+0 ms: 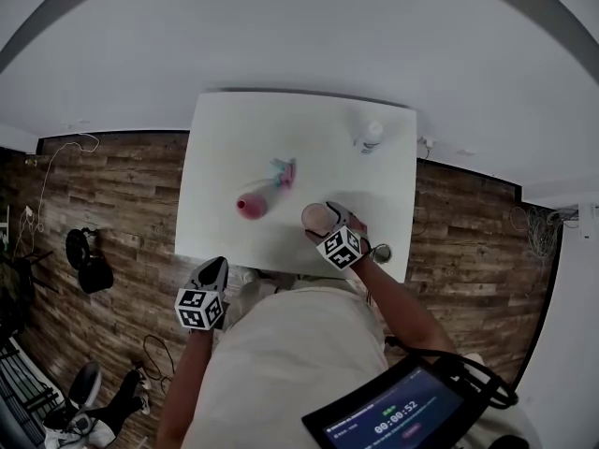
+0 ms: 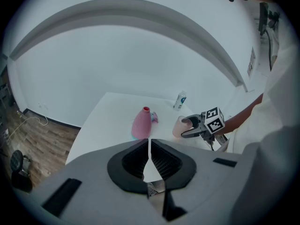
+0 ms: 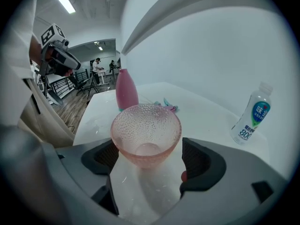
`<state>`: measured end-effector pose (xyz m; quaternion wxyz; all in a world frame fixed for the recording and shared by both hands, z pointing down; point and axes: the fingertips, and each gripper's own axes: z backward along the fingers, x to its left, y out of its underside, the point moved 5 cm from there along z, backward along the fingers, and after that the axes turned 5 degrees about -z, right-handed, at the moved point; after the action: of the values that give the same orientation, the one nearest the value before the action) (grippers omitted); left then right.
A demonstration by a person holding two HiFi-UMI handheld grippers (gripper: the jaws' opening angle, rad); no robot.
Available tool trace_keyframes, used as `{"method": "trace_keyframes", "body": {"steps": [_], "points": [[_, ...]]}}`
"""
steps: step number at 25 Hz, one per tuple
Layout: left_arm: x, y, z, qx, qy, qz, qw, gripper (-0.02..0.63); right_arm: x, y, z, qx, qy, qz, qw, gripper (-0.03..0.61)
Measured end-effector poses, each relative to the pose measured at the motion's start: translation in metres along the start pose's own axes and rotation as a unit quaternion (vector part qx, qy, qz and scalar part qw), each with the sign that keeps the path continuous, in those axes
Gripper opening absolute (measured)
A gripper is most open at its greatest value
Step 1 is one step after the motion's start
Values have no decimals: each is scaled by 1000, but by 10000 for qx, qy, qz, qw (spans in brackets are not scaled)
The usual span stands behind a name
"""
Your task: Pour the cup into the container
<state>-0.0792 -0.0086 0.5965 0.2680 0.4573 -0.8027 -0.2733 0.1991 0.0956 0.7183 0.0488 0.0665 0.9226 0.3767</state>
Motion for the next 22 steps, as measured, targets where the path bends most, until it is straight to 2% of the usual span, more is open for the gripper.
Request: {"method": "trace_keyframes", "body": {"steps": [8,15,17,19,22], "points": [[-7,2,-2,-145,70,75,9998,11,7,-22,38,-570,98,-190,9981,402],[0,-29,-10,-602,172,124,9980,11,-8,-63,76,-1176,474,-366,9913,397],[-6,-38,-3,-747,231,80,9969,11,-6,-74,101,-1419,594,-395,9873,345],[-10,-47,1,-890,288,26,9956,11,-5,-87,120,-1671,740,-421,9823,266],[-9,-61,3,-1081,387,-58,9934,11,-5,-106,139,-1888,947,-481,9763,201]]}}
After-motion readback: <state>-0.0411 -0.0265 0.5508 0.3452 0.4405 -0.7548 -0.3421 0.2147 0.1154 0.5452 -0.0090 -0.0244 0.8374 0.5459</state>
